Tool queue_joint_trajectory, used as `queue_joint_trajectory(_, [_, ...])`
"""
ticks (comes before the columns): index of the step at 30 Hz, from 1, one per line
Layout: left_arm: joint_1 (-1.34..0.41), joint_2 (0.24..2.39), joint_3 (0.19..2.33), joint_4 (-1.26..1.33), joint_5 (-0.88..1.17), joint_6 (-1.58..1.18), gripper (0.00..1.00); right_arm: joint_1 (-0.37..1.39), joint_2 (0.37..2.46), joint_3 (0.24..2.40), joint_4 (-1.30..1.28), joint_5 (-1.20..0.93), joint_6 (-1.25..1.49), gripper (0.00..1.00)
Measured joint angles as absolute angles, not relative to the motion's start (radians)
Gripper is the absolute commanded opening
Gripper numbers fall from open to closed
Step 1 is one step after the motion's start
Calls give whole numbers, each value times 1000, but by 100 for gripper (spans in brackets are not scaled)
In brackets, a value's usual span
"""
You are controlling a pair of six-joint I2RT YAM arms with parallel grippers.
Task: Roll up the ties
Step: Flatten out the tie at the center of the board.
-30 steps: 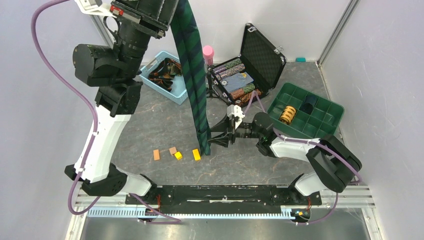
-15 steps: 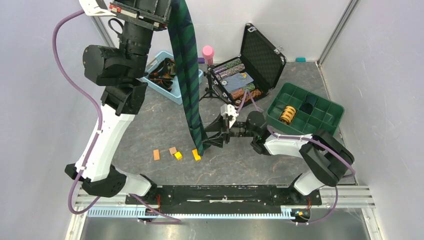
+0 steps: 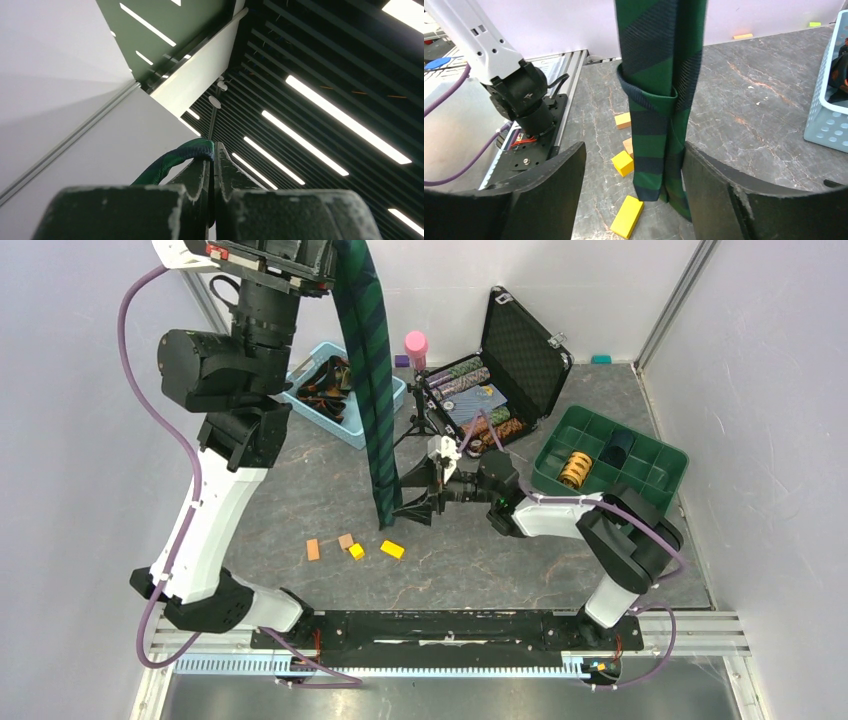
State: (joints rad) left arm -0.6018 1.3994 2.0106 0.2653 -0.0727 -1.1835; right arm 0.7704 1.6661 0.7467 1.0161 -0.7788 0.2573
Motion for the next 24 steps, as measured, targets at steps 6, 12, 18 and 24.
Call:
queue_joint_trajectory(6, [-602, 1411, 2071, 261, -49, -1207, 2, 770, 1730, 811, 1019, -767, 258, 79])
queue_joint_trajectory(12, [-602, 1412, 2084, 260, -43, -1208, 2, 770, 1790, 851, 1073, -777, 290, 77])
queue_joint_trajectory(18, [-602, 1422, 2100, 257, -33, -1209, 2, 770, 1834, 883, 1128, -786, 334, 74])
queue_joint_trajectory(24, [-602, 1430, 2115, 256, -21, -1218, 2, 770, 1865, 906, 1163, -789, 363, 53])
